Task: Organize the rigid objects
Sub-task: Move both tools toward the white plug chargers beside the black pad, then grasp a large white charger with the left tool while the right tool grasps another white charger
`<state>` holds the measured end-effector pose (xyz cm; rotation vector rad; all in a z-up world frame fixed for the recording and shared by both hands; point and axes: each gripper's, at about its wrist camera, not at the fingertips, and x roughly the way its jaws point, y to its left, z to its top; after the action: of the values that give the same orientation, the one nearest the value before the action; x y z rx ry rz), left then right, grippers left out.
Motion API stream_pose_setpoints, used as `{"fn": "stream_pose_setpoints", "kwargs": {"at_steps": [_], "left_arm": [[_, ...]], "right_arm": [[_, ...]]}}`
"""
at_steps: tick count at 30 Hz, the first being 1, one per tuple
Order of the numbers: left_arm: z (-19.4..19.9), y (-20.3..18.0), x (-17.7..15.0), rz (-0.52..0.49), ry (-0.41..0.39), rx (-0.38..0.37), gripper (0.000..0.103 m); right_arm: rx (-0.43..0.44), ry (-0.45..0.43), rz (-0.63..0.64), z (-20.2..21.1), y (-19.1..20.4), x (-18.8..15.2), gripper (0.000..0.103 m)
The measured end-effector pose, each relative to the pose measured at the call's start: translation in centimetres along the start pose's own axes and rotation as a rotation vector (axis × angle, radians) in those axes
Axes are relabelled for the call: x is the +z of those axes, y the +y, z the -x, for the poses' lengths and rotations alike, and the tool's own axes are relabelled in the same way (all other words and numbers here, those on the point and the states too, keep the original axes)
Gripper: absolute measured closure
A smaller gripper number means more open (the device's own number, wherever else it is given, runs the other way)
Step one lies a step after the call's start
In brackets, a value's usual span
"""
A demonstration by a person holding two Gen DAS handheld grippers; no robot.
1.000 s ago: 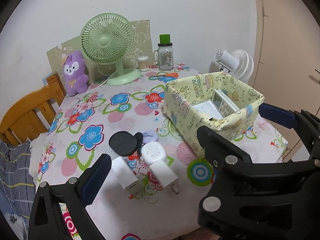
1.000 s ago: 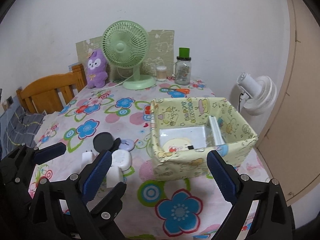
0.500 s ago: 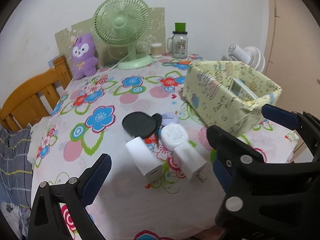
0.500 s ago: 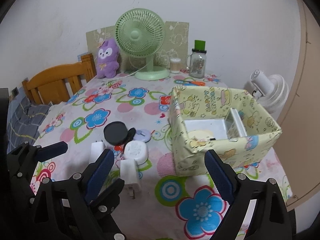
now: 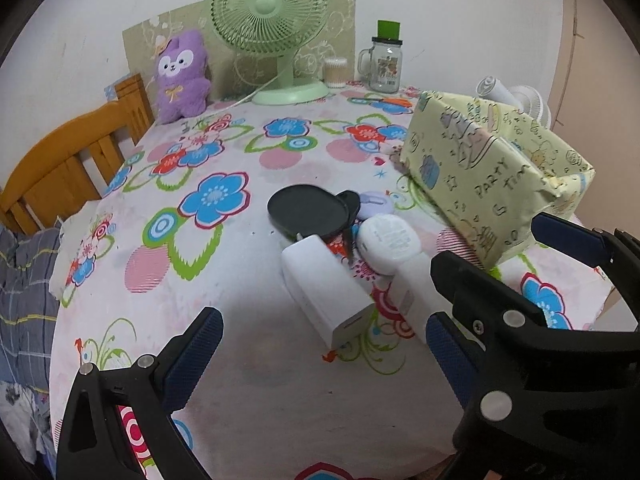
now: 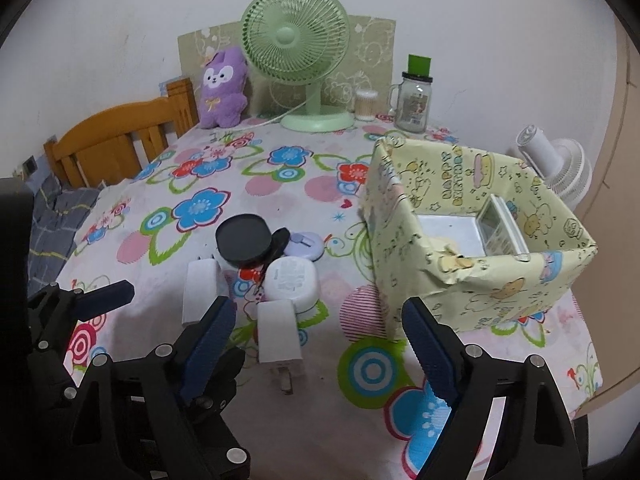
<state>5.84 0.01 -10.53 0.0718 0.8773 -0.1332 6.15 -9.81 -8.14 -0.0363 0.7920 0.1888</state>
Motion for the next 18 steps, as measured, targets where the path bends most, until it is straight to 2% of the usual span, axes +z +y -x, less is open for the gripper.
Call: {"fn": "stream_pose_setpoints", "kwargs": {"at_steps": [11,18], "left_arm": [[-2.5,0.5,-1.0,0.011,0.069,0.016,0.001],[-3.5,0.5,-0.9,0.005,0.087,0.021,0.001]], "right_arm": [[0.024,0.100,0.005,-3.3,0.8,-0.8,0.026],[0.045,0.146,0.001,-4.8,1.0,-0.8,0.042]]}}
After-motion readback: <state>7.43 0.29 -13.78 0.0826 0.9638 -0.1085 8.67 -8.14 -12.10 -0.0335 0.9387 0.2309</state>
